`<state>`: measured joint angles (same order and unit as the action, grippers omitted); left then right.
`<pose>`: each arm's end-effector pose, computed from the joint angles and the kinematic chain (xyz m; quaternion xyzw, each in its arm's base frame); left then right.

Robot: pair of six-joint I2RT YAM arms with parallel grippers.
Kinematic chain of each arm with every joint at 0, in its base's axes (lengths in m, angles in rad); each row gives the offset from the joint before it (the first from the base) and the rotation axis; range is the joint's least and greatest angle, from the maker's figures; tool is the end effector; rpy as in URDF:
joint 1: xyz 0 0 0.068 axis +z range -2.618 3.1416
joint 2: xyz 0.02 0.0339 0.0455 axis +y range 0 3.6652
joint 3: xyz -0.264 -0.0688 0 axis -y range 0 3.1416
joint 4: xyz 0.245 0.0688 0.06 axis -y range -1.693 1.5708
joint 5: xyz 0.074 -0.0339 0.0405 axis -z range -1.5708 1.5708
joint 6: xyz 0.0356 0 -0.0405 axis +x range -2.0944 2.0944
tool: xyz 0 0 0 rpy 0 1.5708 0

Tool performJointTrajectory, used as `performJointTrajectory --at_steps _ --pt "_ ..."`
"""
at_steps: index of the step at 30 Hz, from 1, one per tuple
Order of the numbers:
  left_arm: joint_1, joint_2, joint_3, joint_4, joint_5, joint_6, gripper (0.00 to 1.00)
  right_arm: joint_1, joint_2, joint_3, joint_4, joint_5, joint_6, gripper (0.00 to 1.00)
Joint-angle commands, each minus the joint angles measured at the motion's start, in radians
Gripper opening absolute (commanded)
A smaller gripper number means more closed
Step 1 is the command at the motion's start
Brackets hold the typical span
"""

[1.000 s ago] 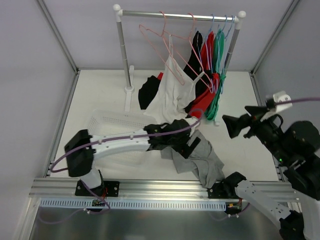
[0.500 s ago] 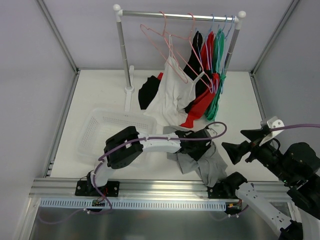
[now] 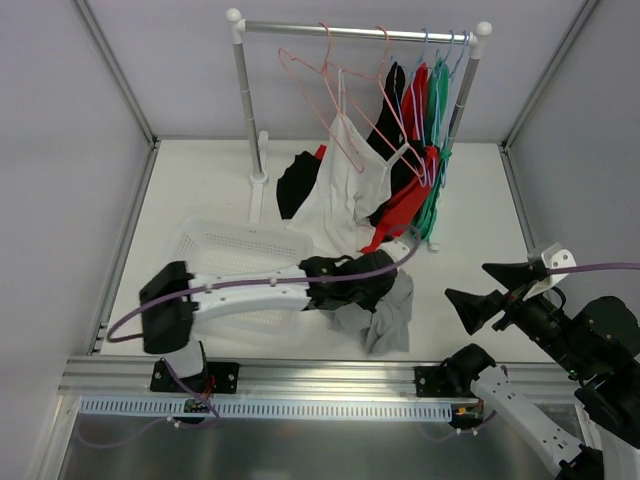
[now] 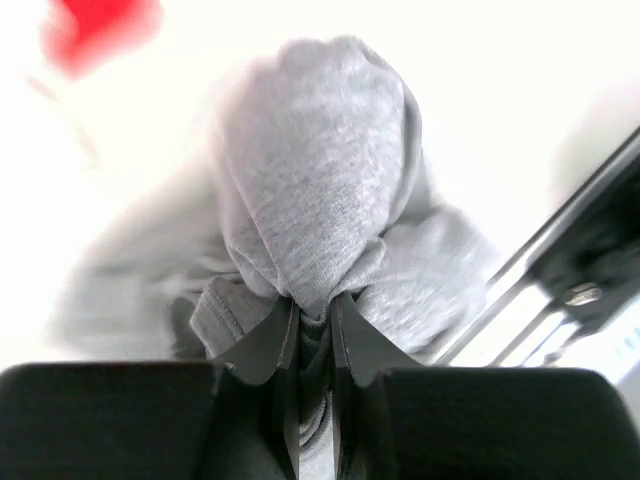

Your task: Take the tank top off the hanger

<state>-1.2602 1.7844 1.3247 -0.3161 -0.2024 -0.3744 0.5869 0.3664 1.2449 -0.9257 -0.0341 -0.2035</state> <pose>0.1290 -0.3785 0.2403 0.3578 0.8456 -0.2171 0.3314 -0.0064 -0.0028 0.4298 -0.2894 0.6632 0.1436 0.6751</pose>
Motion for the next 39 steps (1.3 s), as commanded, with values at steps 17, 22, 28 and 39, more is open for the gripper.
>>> performJointTrajectory --at_steps 17,22,28,39 --pt "0.367 -0.690 0.090 -0.351 -0.467 -0.070 0.00 0.001 0.000 -0.030 0.139 0.013 0.019 0.99" --pt "0.479 -0.790 -0.100 -0.364 -0.407 -0.173 0.00 0.001 0.028 -0.033 0.154 -0.006 0.018 0.99" --pt "0.562 -0.842 -0.358 -0.357 -0.359 -0.302 0.00 0.001 0.072 -0.055 0.188 -0.041 0.024 0.99" --pt "0.573 -0.826 -0.446 -0.330 -0.295 -0.311 0.35 0.001 0.204 -0.084 0.263 -0.052 0.073 1.00"
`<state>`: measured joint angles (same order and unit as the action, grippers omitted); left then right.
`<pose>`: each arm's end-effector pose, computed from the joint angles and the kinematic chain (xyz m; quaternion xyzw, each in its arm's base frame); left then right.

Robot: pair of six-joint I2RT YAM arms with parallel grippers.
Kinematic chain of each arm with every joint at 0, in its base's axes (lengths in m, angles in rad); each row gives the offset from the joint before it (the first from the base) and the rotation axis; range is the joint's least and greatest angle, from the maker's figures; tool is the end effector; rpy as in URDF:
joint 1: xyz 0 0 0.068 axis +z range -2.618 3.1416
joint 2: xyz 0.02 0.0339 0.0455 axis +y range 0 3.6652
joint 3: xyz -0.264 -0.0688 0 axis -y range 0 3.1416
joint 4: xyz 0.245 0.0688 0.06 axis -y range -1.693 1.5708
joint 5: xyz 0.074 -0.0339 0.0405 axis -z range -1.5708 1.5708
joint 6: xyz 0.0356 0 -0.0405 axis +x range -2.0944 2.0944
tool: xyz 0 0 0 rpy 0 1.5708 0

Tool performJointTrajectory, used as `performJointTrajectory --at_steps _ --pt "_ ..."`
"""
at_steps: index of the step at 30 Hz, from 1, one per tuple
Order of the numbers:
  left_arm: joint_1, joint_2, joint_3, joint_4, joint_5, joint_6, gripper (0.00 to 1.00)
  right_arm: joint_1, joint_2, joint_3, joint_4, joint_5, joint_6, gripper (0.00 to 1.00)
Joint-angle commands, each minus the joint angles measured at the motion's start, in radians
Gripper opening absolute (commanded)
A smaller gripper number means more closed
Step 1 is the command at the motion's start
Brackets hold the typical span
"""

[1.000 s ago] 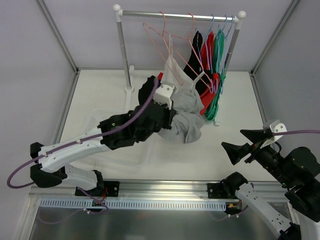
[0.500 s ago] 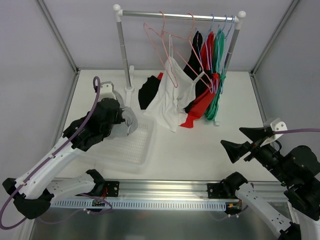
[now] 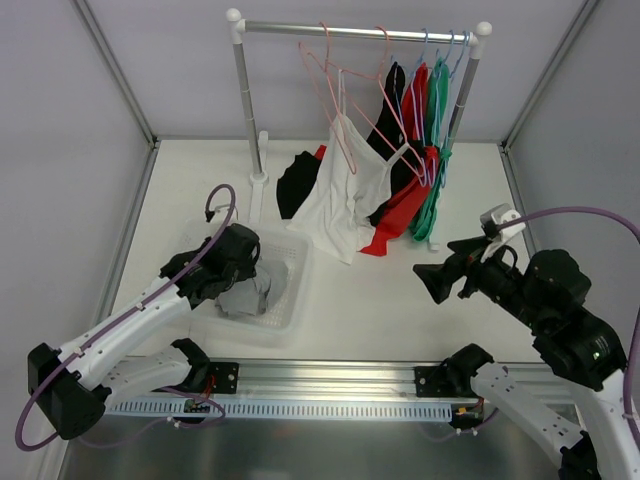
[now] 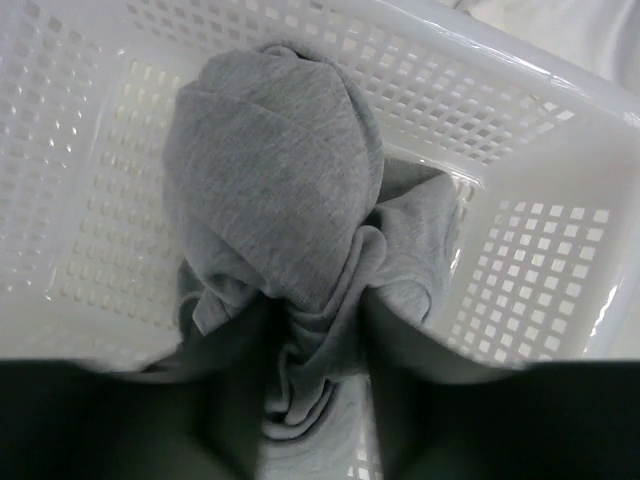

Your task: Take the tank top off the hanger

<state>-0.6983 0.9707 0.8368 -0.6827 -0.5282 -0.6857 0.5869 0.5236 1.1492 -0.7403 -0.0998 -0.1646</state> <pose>0.1597 -0.1106 0.2818 -0.0905 0.8981 -0.0399 0.4286 0.0509 0.0381 0.4251 -0.3045 0.6814 0.1757 0.6420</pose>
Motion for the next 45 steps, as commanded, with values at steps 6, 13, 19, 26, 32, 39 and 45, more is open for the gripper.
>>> performJointTrajectory --at_steps 6,13,19,26,32,39,45 --pt "0.011 -0.072 0.136 0.012 0.129 0.087 0.99 -0.001 0.251 0.142 0.052 0.035 -0.021 1.00" --pt "0.011 -0.156 0.284 -0.090 0.468 0.282 0.99 -0.059 0.538 0.426 0.016 0.072 -0.141 1.00" --pt "0.011 -0.262 0.311 -0.239 0.453 0.377 0.99 -0.199 0.856 0.730 -0.016 -0.040 -0.203 1.00" --pt "0.008 -0.403 0.223 -0.246 0.338 0.414 0.99 -0.228 1.079 0.972 -0.014 -0.112 -0.266 0.77" --pt "0.008 -0.446 0.134 -0.172 0.307 0.374 0.99 -0.228 1.176 1.072 -0.008 -0.077 -0.280 0.69" --pt "0.008 -0.434 0.041 -0.098 0.332 0.357 0.99 -0.229 1.245 1.069 -0.004 -0.054 -0.312 0.56" --pt "0.006 -0.423 0.022 -0.067 0.366 0.356 0.99 -0.229 1.263 1.069 0.004 -0.078 -0.297 0.40"
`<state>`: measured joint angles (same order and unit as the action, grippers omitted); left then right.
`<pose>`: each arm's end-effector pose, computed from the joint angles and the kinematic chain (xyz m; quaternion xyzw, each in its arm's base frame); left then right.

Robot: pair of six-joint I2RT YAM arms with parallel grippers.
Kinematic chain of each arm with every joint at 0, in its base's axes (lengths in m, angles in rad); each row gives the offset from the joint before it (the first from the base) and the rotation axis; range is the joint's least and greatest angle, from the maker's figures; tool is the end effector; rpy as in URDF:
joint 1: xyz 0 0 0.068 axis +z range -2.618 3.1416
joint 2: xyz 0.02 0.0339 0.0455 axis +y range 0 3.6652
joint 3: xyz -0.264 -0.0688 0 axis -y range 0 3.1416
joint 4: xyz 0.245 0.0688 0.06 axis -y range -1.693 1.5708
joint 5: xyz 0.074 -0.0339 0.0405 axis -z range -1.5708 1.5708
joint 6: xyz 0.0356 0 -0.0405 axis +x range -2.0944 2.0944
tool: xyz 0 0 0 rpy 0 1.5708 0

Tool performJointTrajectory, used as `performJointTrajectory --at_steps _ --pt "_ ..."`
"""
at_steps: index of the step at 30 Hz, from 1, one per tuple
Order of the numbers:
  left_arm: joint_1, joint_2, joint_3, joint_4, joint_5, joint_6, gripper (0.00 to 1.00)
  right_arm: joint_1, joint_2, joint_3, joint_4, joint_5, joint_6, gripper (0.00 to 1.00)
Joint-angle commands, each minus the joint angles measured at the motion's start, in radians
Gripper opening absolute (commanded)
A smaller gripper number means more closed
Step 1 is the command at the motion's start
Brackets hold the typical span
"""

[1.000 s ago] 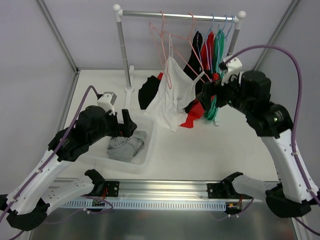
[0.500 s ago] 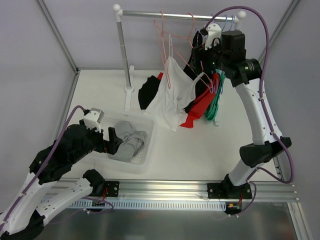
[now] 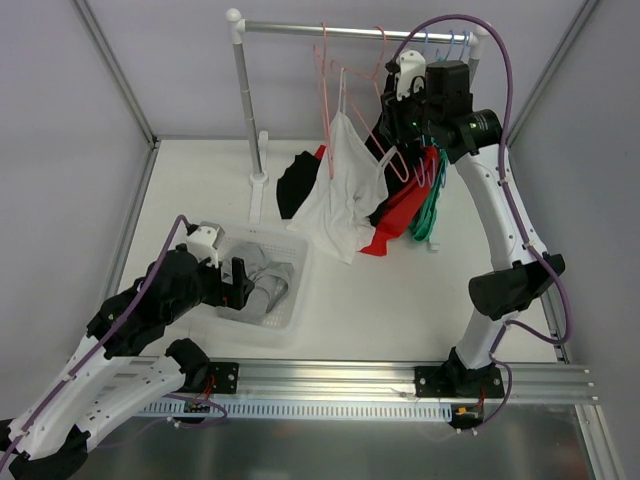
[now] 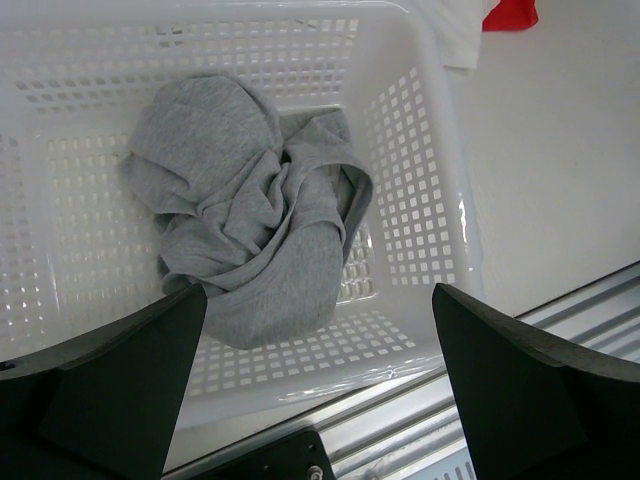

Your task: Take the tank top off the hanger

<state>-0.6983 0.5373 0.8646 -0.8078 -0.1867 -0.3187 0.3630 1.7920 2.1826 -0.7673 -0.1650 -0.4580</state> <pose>0.0828 -0.0609 0.3338 0.1131 0.8452 -0.1817 0.4898 0.3561 0.1415 0.4797 -0.3714 0.7372 0.0415 0.5629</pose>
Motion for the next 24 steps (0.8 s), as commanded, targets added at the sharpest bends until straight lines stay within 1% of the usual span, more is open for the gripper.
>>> performJointTrajectory --at_steps 1,5,6,9,15,18,24 --pt "0.008 0.010 -0.009 0.059 0.024 -0.010 0.99 -0.007 -0.003 0.036 0.036 -0.021 0.001 0.37" --pt "0.008 0.015 -0.009 0.061 0.023 -0.006 0.99 -0.007 -0.009 0.028 0.052 -0.050 0.033 0.31" --pt "0.006 0.016 -0.010 0.061 0.023 -0.006 0.99 -0.007 -0.011 0.025 0.057 -0.057 0.041 0.22" --pt "0.008 0.012 -0.010 0.061 0.020 -0.008 0.98 -0.007 -0.013 0.020 0.080 -0.059 0.077 0.08" --pt "0.010 0.010 -0.012 0.062 0.015 -0.008 0.99 -0.004 -0.037 0.020 0.125 -0.056 0.185 0.00" --pt "0.010 0.013 -0.013 0.061 0.009 -0.008 0.99 -0.006 -0.060 0.016 0.146 -0.057 0.219 0.00" --pt "0.010 0.012 -0.015 0.062 0.000 -0.010 0.99 -0.004 -0.101 0.003 0.166 -0.033 0.234 0.00"
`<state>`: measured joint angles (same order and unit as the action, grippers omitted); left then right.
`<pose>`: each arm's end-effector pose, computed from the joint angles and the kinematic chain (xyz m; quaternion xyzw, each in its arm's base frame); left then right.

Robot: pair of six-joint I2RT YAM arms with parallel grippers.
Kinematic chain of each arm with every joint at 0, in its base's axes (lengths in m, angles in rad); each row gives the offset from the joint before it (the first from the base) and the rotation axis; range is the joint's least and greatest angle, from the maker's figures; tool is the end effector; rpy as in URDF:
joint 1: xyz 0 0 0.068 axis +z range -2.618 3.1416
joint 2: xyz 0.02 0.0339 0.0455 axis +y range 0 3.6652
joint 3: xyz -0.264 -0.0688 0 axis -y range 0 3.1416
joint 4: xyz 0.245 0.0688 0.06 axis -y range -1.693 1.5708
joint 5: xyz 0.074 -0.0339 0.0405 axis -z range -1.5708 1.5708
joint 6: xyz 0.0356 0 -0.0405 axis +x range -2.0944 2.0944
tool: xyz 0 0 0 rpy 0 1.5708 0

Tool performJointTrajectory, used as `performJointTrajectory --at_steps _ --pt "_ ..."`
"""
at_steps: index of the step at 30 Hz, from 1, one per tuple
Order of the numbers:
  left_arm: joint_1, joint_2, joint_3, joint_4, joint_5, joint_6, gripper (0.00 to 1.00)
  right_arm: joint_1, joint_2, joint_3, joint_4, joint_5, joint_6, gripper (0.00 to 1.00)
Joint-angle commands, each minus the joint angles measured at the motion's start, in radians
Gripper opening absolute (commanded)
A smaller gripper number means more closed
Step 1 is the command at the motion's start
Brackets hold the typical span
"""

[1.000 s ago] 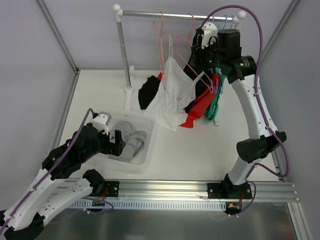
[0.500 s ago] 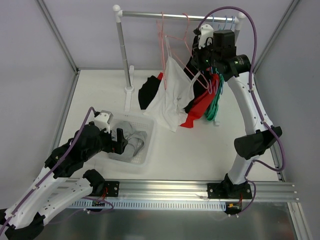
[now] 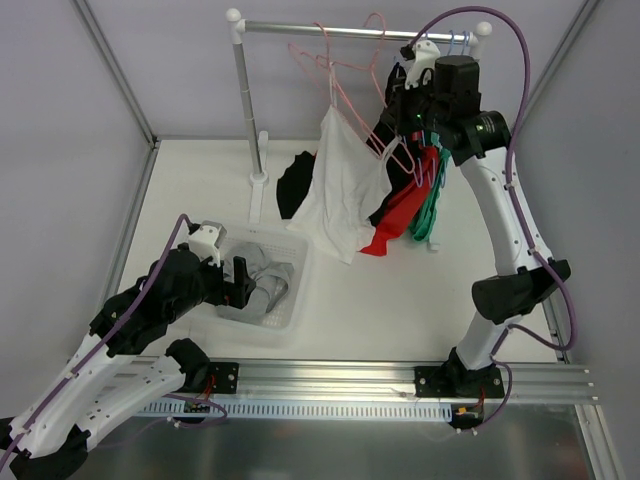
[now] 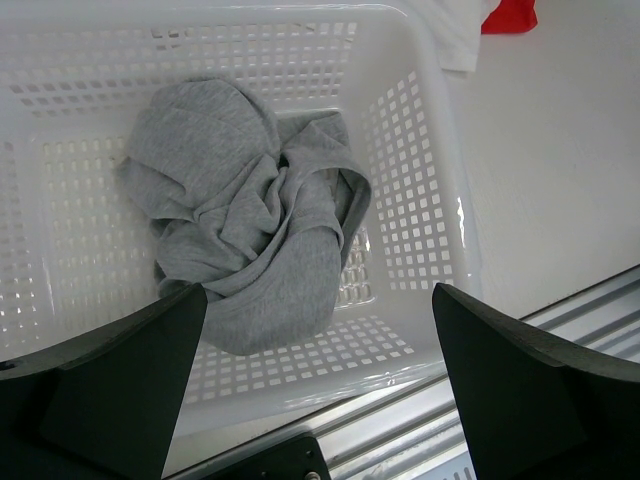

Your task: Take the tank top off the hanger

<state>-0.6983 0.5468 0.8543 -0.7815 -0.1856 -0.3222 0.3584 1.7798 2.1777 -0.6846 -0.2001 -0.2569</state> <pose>0.0860 -0.0636 0.3324 0.1114 0.8437 -0.1845 0.4916 0.3551 0.1406 0.4912 -0.2983 0.7413 0.1101 0.5910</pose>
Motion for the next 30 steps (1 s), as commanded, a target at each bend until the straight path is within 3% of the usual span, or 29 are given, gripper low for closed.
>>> performJointTrajectory --at_steps 1,13,21,30 --pt "0.010 0.002 -0.004 0.034 -0.003 -0.006 0.99 0.001 -0.105 0.004 0.085 -0.002 0.036 0.00" --pt "0.010 0.005 -0.006 0.037 0.012 -0.003 0.99 -0.001 -0.348 -0.231 0.111 0.028 0.010 0.00" --pt "0.010 0.008 0.029 0.047 0.032 -0.015 0.99 -0.001 -0.696 -0.521 0.108 -0.045 0.051 0.00" --pt "0.008 0.148 0.261 0.254 0.337 -0.054 0.99 -0.001 -1.091 -0.768 -0.045 -0.117 0.099 0.00"
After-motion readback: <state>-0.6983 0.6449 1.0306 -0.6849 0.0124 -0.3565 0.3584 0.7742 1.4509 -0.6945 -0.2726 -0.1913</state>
